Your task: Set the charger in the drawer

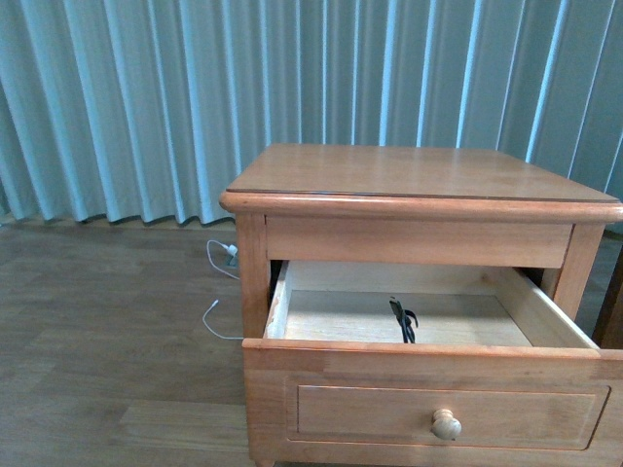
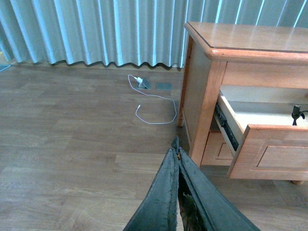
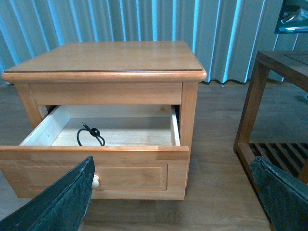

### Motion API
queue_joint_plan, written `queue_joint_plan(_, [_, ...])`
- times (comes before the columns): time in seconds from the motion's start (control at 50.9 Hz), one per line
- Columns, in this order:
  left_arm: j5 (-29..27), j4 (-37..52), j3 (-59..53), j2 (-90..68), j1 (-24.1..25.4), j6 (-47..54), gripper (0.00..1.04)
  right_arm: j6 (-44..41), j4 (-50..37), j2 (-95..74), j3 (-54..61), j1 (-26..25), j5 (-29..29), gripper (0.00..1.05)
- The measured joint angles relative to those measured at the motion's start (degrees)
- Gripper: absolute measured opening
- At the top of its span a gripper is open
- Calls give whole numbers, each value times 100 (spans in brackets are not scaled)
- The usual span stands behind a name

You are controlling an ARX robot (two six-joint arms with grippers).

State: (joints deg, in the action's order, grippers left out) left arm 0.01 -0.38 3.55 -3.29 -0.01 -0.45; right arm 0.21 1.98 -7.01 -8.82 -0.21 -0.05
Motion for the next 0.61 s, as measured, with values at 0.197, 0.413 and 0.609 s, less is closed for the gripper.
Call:
queue_joint_plan(0.197, [-2, 15, -225, 232, 0, 0, 4, 2, 0, 0, 0, 0, 0, 97])
queue_joint_plan(0.413, [-2, 11, -284, 310, 0, 2, 4, 2, 0, 0, 0, 0, 2, 97])
queue_joint_plan(0.609, [-2, 11, -284, 310, 0, 2, 4, 2, 0, 0, 0, 0, 2, 97])
